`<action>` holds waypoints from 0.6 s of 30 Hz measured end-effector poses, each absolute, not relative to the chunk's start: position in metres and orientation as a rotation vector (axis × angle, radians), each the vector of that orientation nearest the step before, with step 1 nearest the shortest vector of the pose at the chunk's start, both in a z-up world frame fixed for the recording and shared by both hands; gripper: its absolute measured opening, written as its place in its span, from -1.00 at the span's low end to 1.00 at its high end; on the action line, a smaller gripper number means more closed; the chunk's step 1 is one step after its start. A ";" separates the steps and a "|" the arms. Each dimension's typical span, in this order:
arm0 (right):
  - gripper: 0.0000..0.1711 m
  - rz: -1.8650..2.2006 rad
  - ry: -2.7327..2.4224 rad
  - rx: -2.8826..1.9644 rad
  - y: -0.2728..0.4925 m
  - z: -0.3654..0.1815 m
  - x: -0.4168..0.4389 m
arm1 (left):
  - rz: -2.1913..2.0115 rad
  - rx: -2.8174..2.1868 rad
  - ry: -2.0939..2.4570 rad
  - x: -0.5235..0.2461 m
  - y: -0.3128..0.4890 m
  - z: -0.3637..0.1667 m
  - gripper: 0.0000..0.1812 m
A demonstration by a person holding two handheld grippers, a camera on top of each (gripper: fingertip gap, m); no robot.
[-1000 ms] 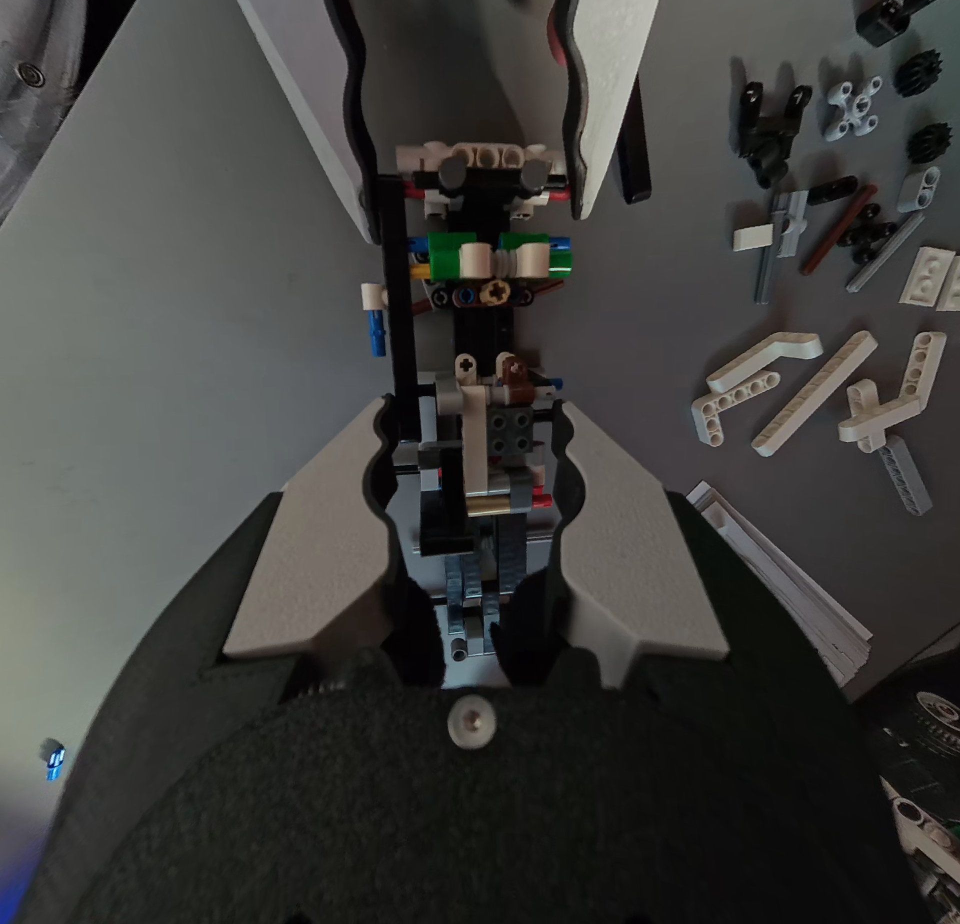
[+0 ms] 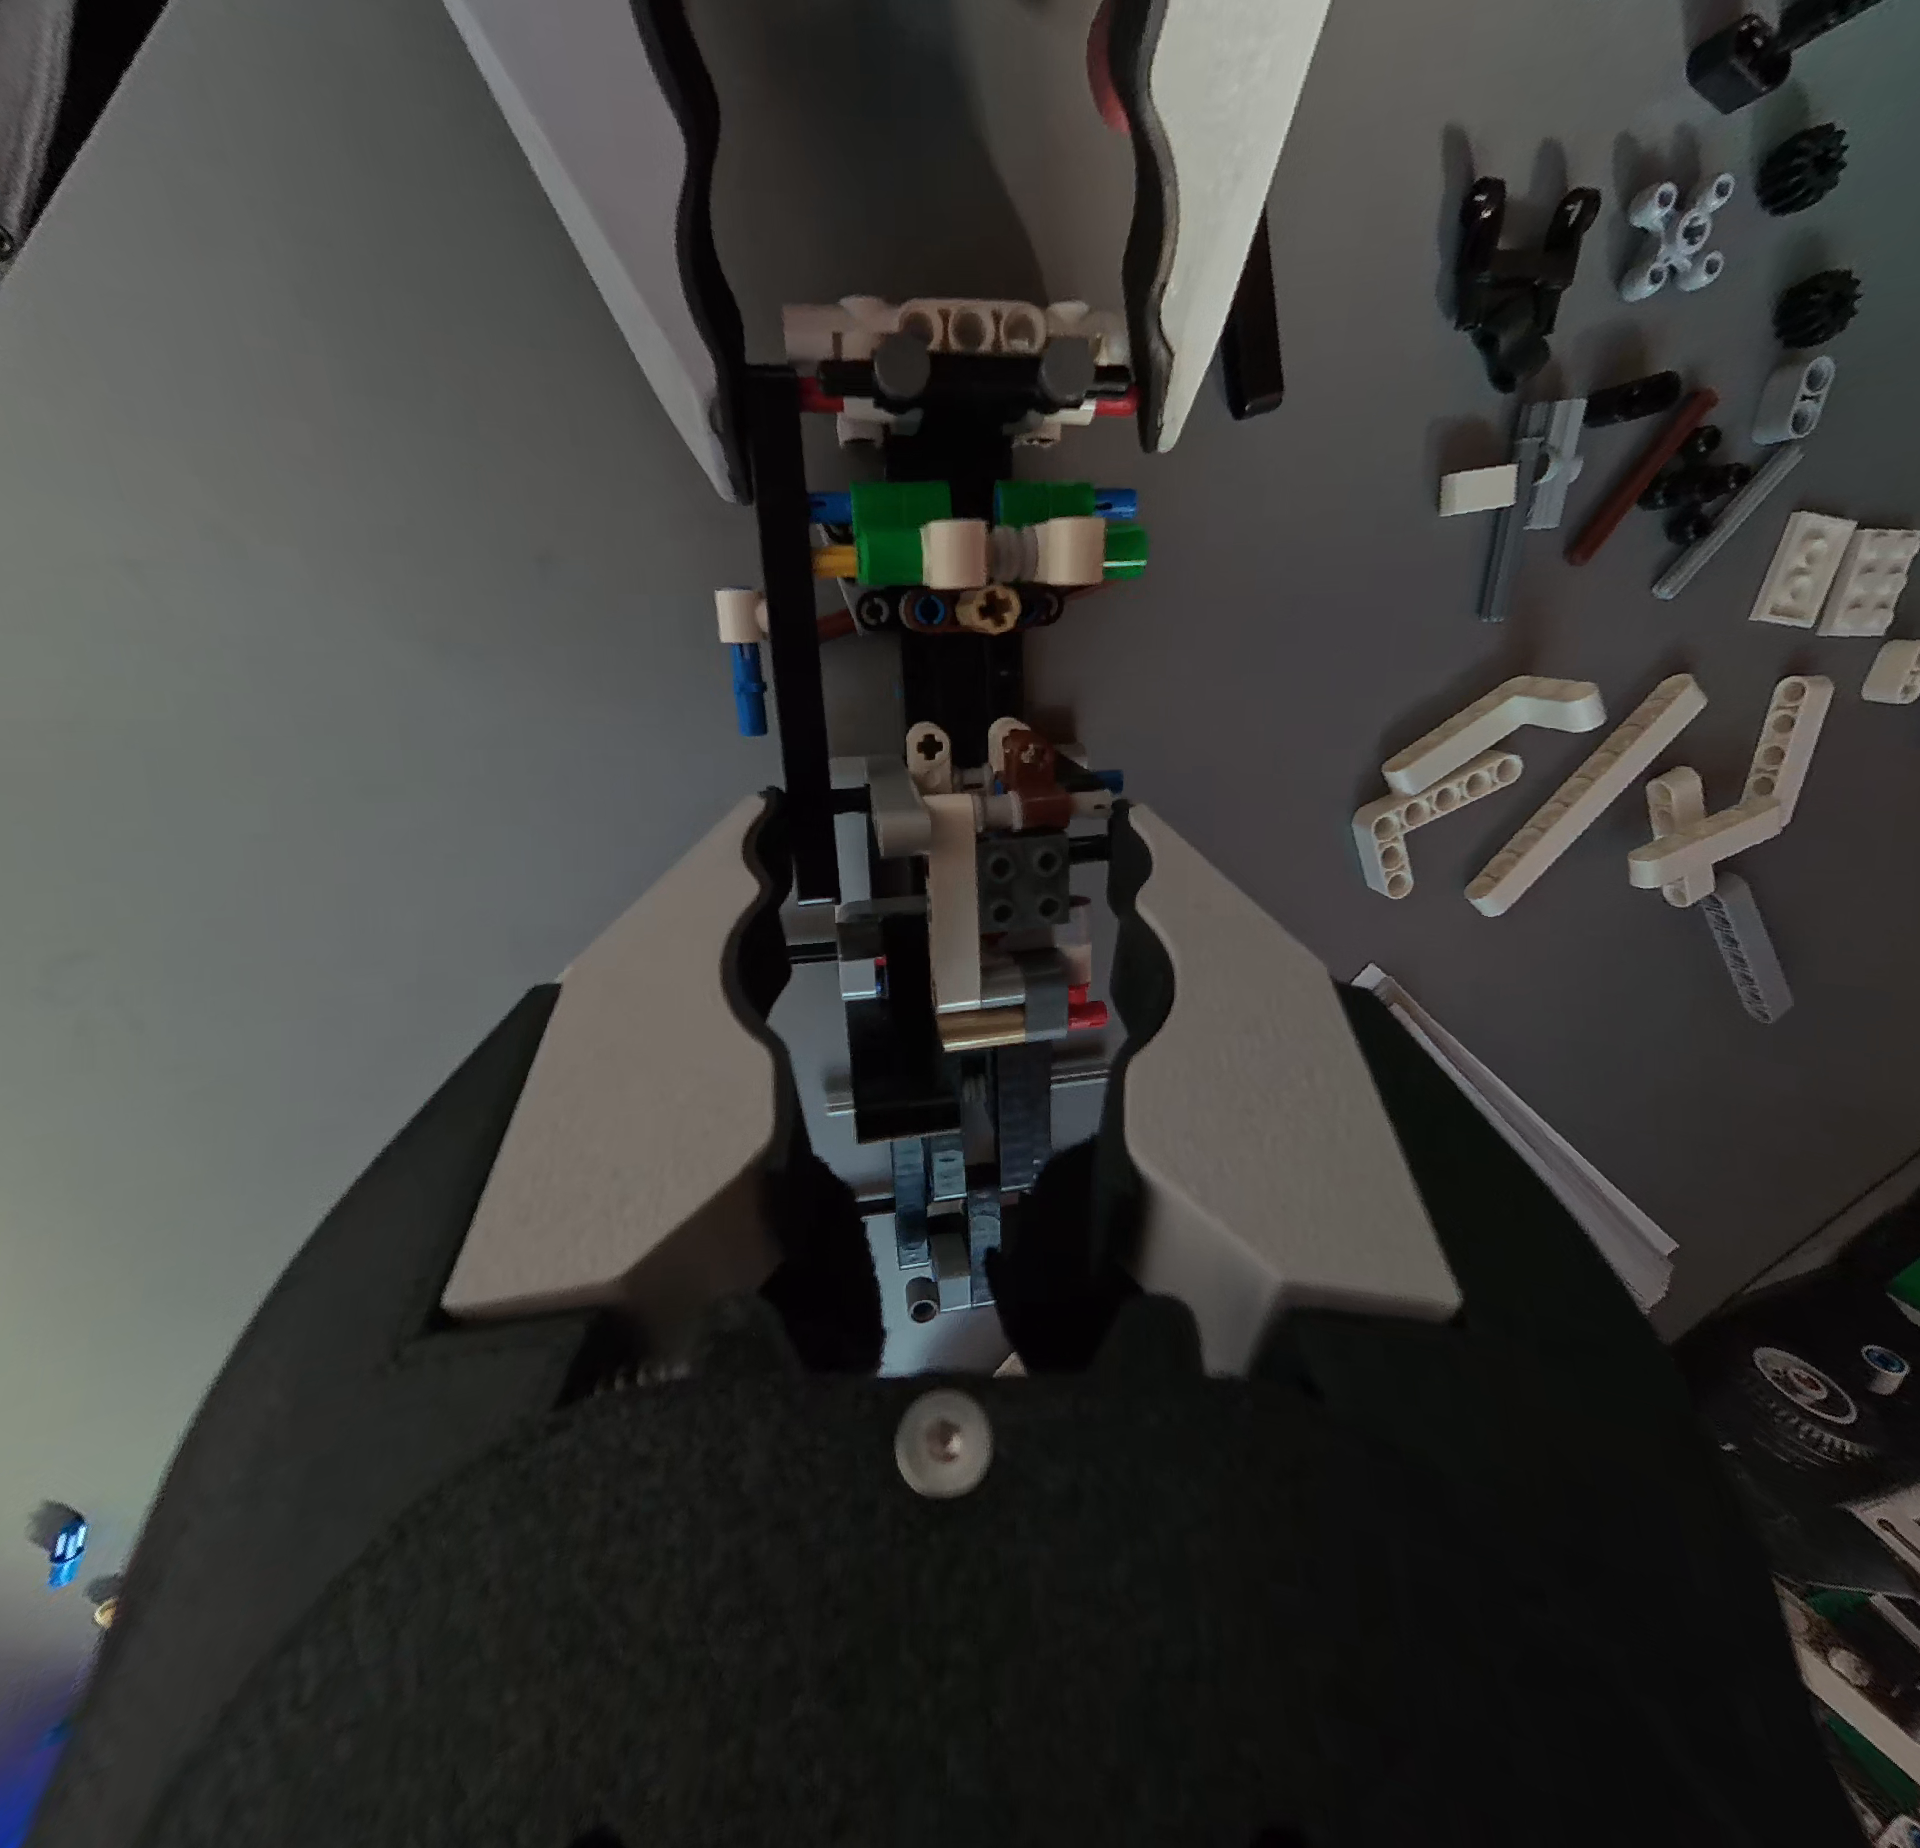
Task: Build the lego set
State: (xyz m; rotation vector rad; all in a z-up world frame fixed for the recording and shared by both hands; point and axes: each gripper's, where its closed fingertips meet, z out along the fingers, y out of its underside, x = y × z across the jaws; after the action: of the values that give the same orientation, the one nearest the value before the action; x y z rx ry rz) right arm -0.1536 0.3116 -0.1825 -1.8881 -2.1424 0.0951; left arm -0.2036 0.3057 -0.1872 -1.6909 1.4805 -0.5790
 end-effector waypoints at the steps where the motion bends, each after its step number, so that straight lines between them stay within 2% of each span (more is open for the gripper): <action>1: -0.30 0.090 -2.143 -1.883 0.312 -0.183 -0.154 | -0.579 -1.692 1.480 -0.204 0.306 -0.187 -0.27; 18: -0.33 0.105 -2.185 -1.892 0.312 -0.183 -0.153 | -0.602 -1.702 1.469 -0.203 0.305 -0.186 -0.27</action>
State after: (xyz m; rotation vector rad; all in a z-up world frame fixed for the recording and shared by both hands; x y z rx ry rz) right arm -0.1530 0.3119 -0.1828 -1.8924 -2.1847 0.1053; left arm -0.2025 0.3053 -0.1862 -1.7021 1.4695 -0.6016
